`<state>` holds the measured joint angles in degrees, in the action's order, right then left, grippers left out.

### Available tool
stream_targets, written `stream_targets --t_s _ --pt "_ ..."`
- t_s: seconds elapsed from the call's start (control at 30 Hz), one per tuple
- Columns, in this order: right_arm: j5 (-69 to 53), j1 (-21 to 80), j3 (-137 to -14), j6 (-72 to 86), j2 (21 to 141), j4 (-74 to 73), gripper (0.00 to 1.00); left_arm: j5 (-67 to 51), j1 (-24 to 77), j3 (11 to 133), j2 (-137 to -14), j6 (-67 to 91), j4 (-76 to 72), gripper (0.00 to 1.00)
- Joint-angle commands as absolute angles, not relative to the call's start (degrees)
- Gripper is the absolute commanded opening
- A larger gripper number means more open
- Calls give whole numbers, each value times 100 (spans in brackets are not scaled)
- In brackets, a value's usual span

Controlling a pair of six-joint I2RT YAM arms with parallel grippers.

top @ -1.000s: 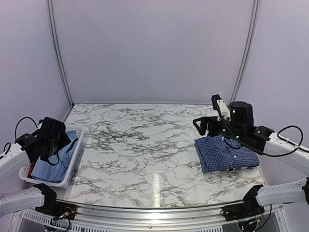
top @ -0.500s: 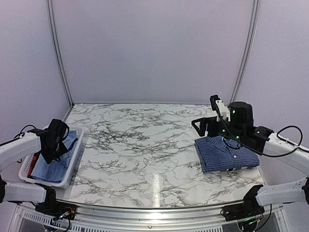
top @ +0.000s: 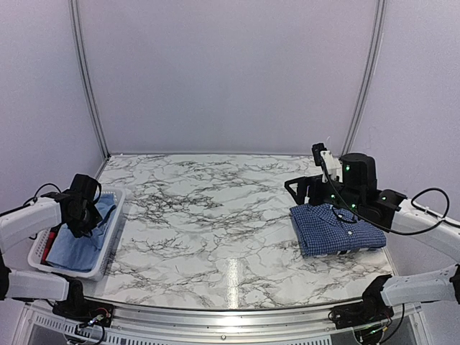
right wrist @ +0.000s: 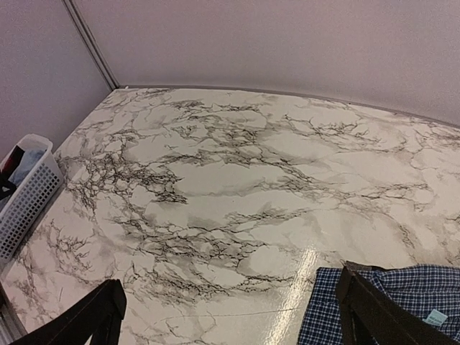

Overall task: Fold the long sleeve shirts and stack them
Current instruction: Pick up the crumpled shirt from the bin.

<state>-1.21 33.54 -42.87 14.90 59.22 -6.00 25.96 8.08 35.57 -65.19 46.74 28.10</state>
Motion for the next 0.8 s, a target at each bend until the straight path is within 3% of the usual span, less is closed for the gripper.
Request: stream_targets --t_s 0.0,0.4,0.77 --pt "-196 3386 -4322 1546 5893 -415 99 2489 765 3528 -6153 4452 2680 0" --pt "-404 3459 -4567 1519 6288 -282 98 1895 778 4784 -4723 3276 3048 0" --pt "-421 3750 -4775 1323 6704 181 98 -347 925 7084 -4518 2268 2867 0"
